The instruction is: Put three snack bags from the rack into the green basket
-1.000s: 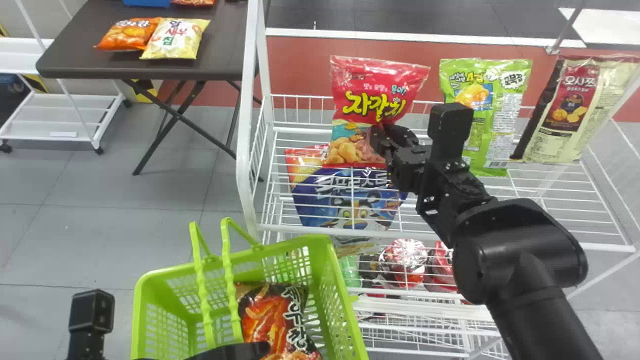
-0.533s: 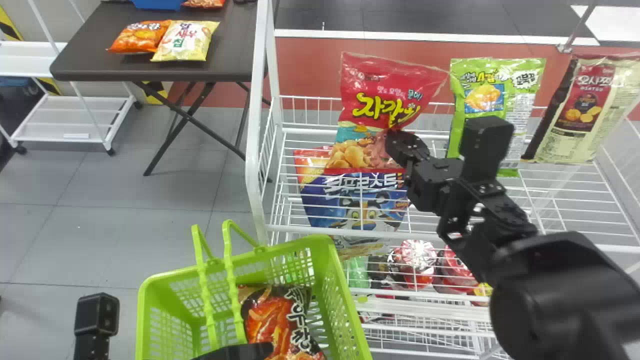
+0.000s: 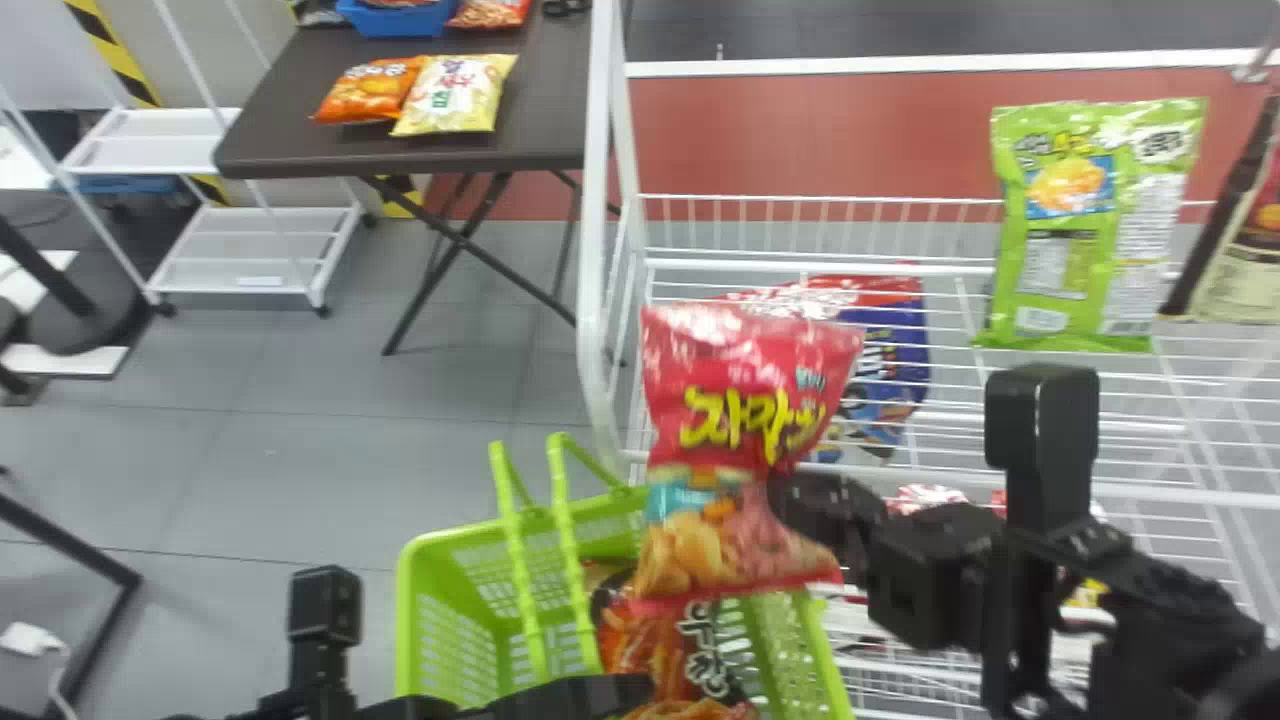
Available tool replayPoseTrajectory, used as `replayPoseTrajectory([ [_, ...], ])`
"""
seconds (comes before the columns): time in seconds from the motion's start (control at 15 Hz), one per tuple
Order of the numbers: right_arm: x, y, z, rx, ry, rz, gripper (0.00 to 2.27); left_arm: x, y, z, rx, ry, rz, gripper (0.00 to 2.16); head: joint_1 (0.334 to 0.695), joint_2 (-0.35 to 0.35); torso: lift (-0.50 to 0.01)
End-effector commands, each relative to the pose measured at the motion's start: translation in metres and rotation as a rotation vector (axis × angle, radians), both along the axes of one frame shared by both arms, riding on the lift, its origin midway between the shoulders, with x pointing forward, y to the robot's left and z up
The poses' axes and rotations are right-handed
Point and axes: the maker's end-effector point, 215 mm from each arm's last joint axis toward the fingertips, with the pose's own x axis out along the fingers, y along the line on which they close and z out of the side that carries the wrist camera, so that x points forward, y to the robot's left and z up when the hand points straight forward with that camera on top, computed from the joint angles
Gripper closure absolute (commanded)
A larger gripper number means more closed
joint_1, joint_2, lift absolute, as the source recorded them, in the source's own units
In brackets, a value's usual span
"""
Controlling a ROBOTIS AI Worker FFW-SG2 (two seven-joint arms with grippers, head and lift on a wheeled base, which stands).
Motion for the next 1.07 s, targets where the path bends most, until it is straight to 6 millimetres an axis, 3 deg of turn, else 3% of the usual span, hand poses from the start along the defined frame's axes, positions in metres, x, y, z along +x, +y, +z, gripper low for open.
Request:
replayPoseTrajectory([
  [0.0,-0.037,0.032,-0.016,0.015,0.102,0.095,2.25,0.0,-0.002,-0.001,0.003,0.0,-0.002,2.15,0.695,0.197,0.0],
  [0.07,-0.044,0.041,-0.029,0.004,0.13,0.122,2.24,0.001,-0.002,-0.001,0.004,-0.001,-0.003,2.15,0.695,0.228,0.0],
  [0.2,-0.057,0.052,-0.061,-0.034,0.204,0.167,1.76,0.001,-0.004,0.0,0.004,0.0,-0.008,2.15,0.695,0.313,0.0],
  [0.27,-0.06,0.051,-0.071,-0.057,0.225,0.179,0.8,0.002,-0.004,0.0,0.006,-0.001,-0.007,2.15,0.695,0.329,0.0],
  [0.33,-0.064,0.044,-0.08,-0.102,0.246,0.185,0.0,0.002,-0.004,-0.001,0.008,0.0,-0.009,2.15,0.695,0.342,0.0],
  [0.47,-0.053,0.032,-0.069,-0.096,0.222,0.158,0.0,0.004,-0.004,-0.001,0.014,-0.003,-0.009,2.15,0.695,0.346,0.0],
  [0.6,-0.026,0.0,-0.039,0.015,0.205,0.102,0.06,0.004,-0.005,-0.001,0.014,-0.002,-0.012,2.15,0.695,0.327,0.0],
  [0.67,0.0,-0.027,-0.021,0.031,0.164,0.042,0.06,0.004,-0.005,0.0,0.016,-0.005,-0.014,2.15,0.695,0.293,0.0],
  [0.8,0.074,-0.104,0.012,-0.037,0.034,-0.131,0.07,0.004,-0.005,0.0,0.012,-0.003,-0.015,2.15,0.695,0.204,0.0],
  [0.87,0.099,-0.132,0.015,-0.065,0.004,-0.194,0.07,0.004,-0.006,0.001,0.008,-0.003,-0.016,2.15,0.695,0.15,0.0],
  [0.93,0.131,-0.162,0.02,-0.089,-0.05,-0.262,0.07,0.004,-0.006,0.001,0.008,-0.003,-0.016,2.15,0.695,0.032,0.0],
  [1.0,0.152,-0.182,0.021,-0.109,-0.081,-0.306,0.07,0.003,-0.007,0.001,0.006,-0.003,-0.019,2.15,0.695,-0.013,0.0],
])
